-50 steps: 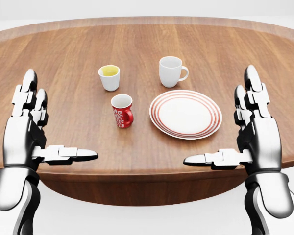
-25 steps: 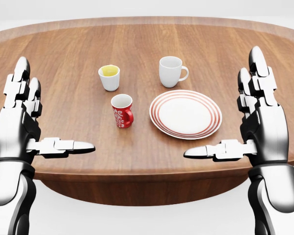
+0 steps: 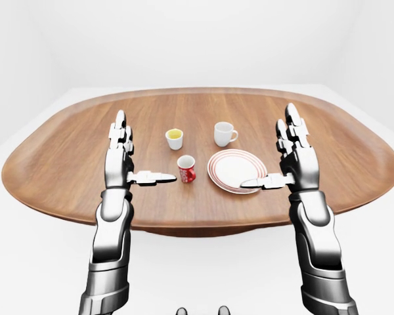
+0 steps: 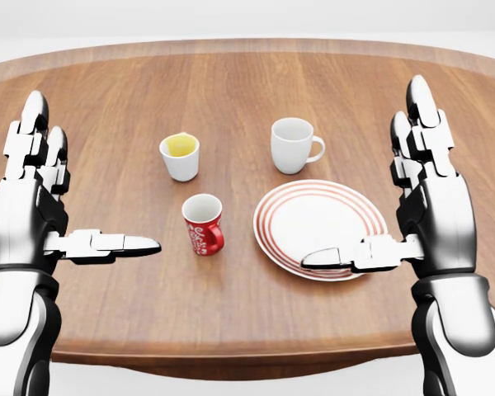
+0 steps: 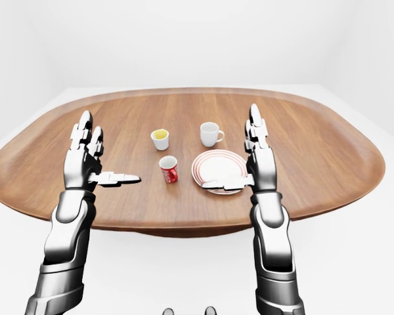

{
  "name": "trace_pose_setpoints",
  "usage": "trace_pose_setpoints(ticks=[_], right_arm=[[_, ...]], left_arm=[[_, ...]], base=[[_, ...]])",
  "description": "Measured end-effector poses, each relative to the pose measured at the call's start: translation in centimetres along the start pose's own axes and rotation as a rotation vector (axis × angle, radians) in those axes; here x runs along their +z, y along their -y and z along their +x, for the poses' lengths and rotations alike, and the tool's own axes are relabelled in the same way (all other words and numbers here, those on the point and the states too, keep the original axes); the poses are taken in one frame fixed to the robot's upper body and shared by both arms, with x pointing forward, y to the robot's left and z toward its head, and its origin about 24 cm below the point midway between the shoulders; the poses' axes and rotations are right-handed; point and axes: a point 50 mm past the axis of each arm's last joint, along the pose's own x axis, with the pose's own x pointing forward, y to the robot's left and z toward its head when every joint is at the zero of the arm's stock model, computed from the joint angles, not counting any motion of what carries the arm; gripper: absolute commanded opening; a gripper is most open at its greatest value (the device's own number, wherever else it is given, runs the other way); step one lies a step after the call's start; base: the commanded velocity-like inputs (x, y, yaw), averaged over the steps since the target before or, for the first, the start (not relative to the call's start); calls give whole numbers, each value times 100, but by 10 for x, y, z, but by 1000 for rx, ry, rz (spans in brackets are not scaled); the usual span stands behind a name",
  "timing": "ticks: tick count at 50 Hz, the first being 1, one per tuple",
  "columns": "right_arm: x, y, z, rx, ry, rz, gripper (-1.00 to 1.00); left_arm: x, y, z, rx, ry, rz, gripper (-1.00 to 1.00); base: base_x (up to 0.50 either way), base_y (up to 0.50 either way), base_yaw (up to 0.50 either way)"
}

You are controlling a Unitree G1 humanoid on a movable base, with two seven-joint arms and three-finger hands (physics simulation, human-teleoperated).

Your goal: Pick up the red mug and put it on the plate

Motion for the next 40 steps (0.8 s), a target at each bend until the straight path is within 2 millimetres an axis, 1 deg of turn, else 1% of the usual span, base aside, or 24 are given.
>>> trace_pose_setpoints(ticks=[40], right_arm=[[0, -3, 0, 12, -1, -4, 100]], left_arm=[[-1, -1, -1, 3, -5, -4, 100]], base=[[41, 0, 0]])
